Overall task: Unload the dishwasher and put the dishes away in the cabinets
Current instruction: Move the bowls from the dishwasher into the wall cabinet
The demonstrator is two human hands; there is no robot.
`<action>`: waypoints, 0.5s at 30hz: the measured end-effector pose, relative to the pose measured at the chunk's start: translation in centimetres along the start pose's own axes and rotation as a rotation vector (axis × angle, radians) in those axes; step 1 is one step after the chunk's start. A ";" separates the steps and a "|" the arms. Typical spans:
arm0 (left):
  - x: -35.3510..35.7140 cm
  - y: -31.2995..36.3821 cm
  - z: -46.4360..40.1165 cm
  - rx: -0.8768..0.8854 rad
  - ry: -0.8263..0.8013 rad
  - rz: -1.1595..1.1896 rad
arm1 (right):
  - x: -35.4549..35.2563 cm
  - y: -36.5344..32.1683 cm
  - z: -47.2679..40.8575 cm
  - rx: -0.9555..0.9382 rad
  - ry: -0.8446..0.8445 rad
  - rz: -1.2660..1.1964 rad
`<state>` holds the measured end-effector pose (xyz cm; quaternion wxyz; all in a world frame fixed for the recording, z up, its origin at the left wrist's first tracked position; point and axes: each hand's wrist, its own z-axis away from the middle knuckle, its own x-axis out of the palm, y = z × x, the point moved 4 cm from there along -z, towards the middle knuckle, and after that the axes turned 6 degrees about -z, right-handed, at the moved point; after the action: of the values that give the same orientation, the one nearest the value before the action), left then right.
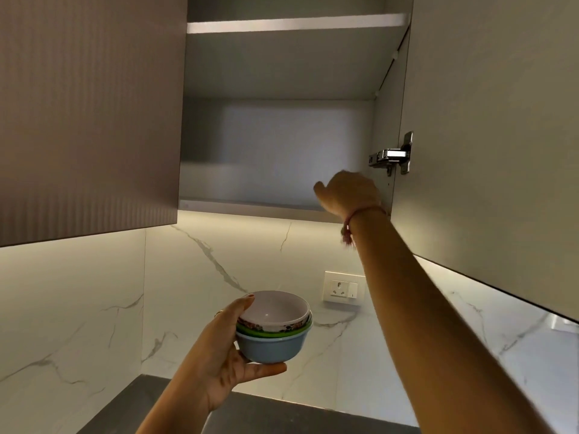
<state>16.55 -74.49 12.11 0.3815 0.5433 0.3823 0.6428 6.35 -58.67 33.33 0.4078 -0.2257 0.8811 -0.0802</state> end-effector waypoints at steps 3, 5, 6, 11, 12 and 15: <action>-0.2 0.2 0.0 0.018 0.009 0.012 | 2.3 -1.7 5.9 -0.224 -0.394 -0.164; -0.5 0.3 0.1 0.034 0.025 0.010 | 4.2 -1.8 10.5 -0.326 -0.794 -0.170; -0.7 0.2 0.1 0.034 0.034 0.000 | 5.0 -1.5 12.3 -0.383 -0.932 -0.135; -0.9 -0.6 0.2 -0.076 0.089 -0.018 | 6.9 -1.4 14.0 -0.552 -1.097 -0.158; -0.7 -0.7 0.3 -0.098 0.086 0.000 | 6.8 -1.7 13.8 -0.553 -1.107 -0.172; -0.2 -0.8 0.9 -0.124 0.090 0.050 | 6.4 -1.8 12.8 -0.516 -1.157 -0.200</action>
<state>17.47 -74.24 11.44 0.3808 0.4987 0.3448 0.6981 12.93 -62.67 21.17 0.7404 -0.4044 0.4843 0.2317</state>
